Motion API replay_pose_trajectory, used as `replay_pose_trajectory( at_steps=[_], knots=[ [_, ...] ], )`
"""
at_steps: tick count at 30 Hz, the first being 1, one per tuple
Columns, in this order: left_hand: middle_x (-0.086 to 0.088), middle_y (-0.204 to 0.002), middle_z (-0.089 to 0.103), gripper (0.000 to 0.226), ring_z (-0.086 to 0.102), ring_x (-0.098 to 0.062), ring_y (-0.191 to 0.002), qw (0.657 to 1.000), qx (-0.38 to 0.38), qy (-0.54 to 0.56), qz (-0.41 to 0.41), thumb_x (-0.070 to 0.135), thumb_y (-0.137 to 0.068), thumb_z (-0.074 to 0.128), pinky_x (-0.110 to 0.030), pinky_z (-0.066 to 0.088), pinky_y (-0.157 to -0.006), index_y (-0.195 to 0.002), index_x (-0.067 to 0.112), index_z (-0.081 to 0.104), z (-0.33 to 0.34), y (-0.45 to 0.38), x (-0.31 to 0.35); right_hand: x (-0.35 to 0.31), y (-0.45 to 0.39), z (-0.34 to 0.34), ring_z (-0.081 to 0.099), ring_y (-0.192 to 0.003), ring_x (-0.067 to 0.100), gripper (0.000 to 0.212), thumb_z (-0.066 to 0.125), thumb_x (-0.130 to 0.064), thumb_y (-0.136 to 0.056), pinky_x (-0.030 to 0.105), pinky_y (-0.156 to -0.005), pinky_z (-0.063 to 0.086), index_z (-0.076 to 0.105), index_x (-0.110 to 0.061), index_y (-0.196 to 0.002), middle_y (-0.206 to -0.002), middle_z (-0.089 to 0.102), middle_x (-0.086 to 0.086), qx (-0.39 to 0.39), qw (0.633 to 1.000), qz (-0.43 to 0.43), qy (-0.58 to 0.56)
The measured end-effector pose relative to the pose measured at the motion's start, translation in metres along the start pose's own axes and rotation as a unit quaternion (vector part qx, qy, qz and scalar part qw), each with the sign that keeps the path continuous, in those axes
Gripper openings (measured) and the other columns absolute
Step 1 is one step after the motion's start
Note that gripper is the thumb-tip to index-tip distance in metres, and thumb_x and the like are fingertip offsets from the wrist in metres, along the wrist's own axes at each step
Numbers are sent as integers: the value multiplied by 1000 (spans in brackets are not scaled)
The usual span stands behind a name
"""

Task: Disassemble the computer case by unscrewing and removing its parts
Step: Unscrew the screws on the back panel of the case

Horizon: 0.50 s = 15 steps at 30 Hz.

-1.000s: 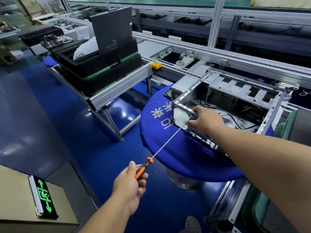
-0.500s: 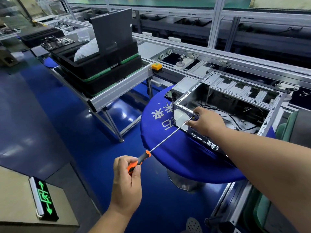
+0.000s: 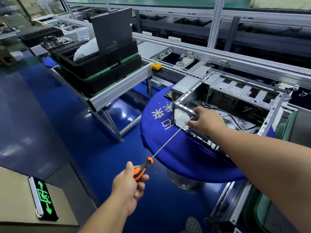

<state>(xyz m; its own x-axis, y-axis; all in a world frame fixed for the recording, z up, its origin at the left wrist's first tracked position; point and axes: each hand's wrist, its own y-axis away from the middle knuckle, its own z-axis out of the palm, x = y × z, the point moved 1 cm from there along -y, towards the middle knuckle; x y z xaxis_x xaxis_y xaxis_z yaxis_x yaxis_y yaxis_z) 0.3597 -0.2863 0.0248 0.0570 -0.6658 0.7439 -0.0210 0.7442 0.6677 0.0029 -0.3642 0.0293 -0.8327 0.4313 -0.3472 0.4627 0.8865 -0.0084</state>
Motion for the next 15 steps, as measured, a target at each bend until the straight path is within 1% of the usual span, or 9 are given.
replay_pose_trajectory(
  at_steps=[3, 5, 7, 8, 10, 11, 12, 14, 15],
  knots=[
    [-15, -74, 69, 49, 51, -16, -49, 997, -24, 47, -53, 49, -112, 43, -25, 33, -41, -112, 9, 72, -1, 3, -1, 0, 1, 0, 66, -107, 25, 70, 68, -76, -74, 35, -79, 48, 51, -39, -132, -117, 71, -8, 1, 1000, -3, 3],
    [-16, -81, 67, 36, 55, -19, -53, 994, -46, 91, -39, 36, -111, 48, -28, 38, -44, -114, 6, 68, -1, 3, 0, 0, 1, 0, 66, -108, 25, 70, 67, -76, -75, 36, -80, 48, 51, -39, -132, -118, 71, -8, 1, 1000, -5, 4],
    [-14, -95, 63, 18, 58, -20, -60, 992, -48, 115, 17, 17, -106, 53, -29, 42, -47, -120, 8, 62, -2, 3, 2, -1, 1, -1, 66, -108, 25, 70, 67, -76, -76, 35, -78, 47, 50, -39, -133, -119, 71, -8, 1, 1000, -5, 3],
    [-12, -101, 60, 18, 58, -18, -63, 992, -44, 100, 62, 10, -105, 53, -28, 44, -49, -122, 12, 60, -3, 2, 3, -1, 1, -1, 66, -108, 25, 71, 67, -76, -76, 35, -78, 47, 50, -39, -133, -119, 71, -8, 1, 1000, -4, 2],
    [-10, -108, 60, 24, 58, -13, -66, 985, -24, 5, 172, 4, -105, 52, -27, 47, -53, -119, 24, 57, -5, 4, 5, -1, 1, -1, 66, -107, 25, 71, 67, -77, -75, 35, -79, 48, 50, -39, -133, -119, 71, -8, 1, 1000, -2, -2],
    [-10, -108, 61, 28, 58, -11, -67, 971, -7, -60, 231, 6, -105, 52, -27, 48, -56, -113, 33, 56, -6, 5, 6, -1, 1, -1, 66, -107, 25, 71, 67, -77, -75, 36, -80, 49, 50, -40, -133, -119, 71, -8, 1, 1000, -1, -3],
    [-8, -106, 62, 32, 59, -11, -70, 947, 10, -128, 293, 8, -105, 53, -26, 49, -60, -107, 39, 55, -7, 8, 8, -1, 1, -2, 66, -107, 26, 71, 67, -77, -75, 36, -80, 49, 51, -40, -133, -119, 71, -8, 2, 1000, 1, -4],
    [1, -107, 57, 35, 58, -13, -83, 873, 35, -236, 424, 6, -103, 54, -21, 47, -72, -104, 41, 51, -8, 14, 10, -1, 1, -2, 66, -106, 26, 70, 67, -78, -75, 35, -78, 48, 51, -40, -132, -118, 72, -8, 3, 1000, 2, -6],
    [5, -110, 53, 33, 56, -14, -91, 834, 45, -272, 478, 3, -102, 55, -16, 45, -77, -106, 35, 51, -7, 16, 9, -1, 1, -2, 66, -106, 26, 70, 67, -78, -75, 35, -77, 47, 51, -40, -132, -117, 72, -8, 3, 1000, 2, -6]
  ],
)
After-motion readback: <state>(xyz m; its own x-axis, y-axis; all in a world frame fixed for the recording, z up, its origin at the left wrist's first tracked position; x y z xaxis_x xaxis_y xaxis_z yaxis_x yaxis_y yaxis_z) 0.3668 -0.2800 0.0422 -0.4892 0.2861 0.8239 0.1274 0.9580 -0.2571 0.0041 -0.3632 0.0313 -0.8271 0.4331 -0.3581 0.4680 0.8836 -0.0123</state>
